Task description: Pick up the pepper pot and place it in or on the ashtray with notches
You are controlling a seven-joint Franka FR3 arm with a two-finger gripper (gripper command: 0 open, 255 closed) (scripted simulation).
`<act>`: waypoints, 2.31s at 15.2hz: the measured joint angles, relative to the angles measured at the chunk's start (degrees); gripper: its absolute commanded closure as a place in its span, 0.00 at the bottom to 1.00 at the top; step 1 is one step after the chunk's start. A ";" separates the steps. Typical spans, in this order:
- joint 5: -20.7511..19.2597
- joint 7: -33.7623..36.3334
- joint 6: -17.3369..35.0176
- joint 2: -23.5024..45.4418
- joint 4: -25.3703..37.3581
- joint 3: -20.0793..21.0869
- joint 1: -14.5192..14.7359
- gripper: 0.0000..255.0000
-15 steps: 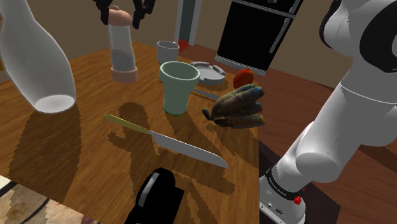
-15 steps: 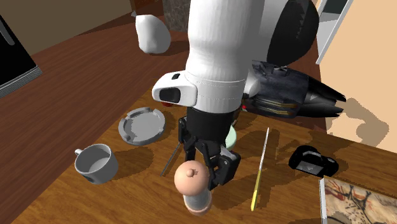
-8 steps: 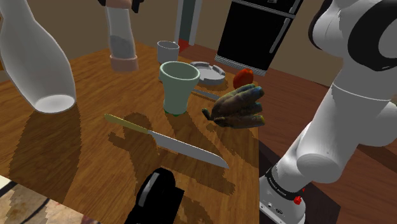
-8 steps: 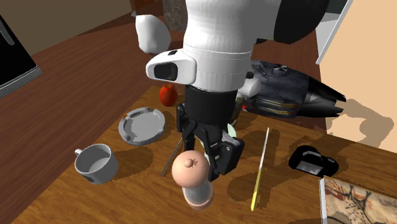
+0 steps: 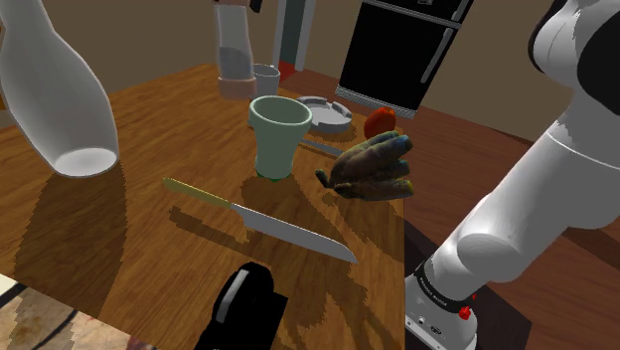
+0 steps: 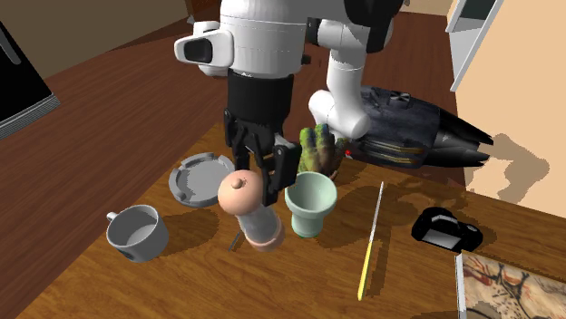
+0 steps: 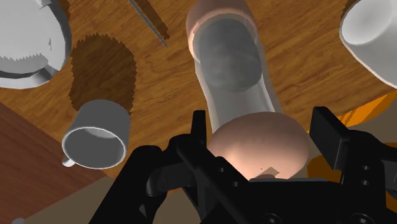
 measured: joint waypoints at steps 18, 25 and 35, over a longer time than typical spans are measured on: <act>9.10 -26.44 -7.48 -10.77 -4.59 -16.92 -11.51 1.00; 9.99 -34.17 -8.95 -11.05 -4.59 -21.94 -14.50 1.00; 10.42 -35.87 -0.69 -15.71 -17.65 -22.10 -14.57 1.00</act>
